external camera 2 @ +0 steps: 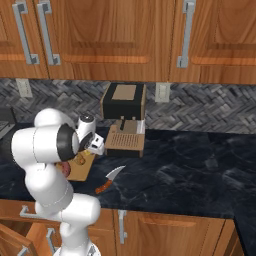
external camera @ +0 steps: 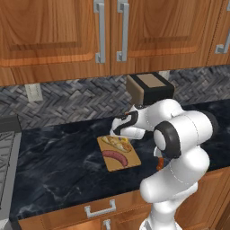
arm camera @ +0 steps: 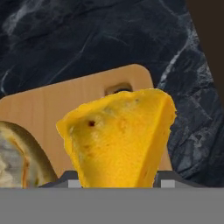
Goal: Retrieve the sausage and cheese from the fridge and place them on the cutting board on the counter.
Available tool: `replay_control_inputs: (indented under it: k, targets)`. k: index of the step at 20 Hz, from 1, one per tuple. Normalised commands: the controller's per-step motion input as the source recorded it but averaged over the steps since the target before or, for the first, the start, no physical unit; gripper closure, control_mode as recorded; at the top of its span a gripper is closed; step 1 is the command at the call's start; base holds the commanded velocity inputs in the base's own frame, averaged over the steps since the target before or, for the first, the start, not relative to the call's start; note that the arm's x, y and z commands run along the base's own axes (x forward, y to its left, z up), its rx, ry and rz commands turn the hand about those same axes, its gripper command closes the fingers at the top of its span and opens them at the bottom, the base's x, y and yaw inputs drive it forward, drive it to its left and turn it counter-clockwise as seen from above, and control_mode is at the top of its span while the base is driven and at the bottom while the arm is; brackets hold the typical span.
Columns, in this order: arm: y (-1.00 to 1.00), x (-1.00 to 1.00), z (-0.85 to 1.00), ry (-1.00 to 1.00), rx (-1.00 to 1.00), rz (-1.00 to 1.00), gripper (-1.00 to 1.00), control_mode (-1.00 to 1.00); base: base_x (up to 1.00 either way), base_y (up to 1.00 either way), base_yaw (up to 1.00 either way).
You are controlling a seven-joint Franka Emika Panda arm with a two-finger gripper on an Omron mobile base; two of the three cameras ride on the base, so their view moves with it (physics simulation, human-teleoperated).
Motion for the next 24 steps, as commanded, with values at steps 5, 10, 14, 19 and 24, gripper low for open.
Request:
replay_control_inputs:
  k: [5,10,14,19,24]
  targets:
    - [0.06,0.12,-0.13,0.00,0.00,0.00,1.00,-1.00,0.00,0.00,0.00]
    - [0.27,0.00,-0.26,0.00,0.00,0.00,1.00,-1.00,0.00,0.00,0.00]
    - [0.30,-0.04,-0.28,0.00,0.00,0.00,1.00,-1.00,0.00,0.00,0.00]
    - [0.28,-0.23,-0.28,0.00,0.00,0.00,1.00,-1.00,0.00,0.00,0.00]
    - [0.30,-0.29,-0.26,0.00,0.00,0.00,1.00,-1.00,0.00,0.00,0.00]
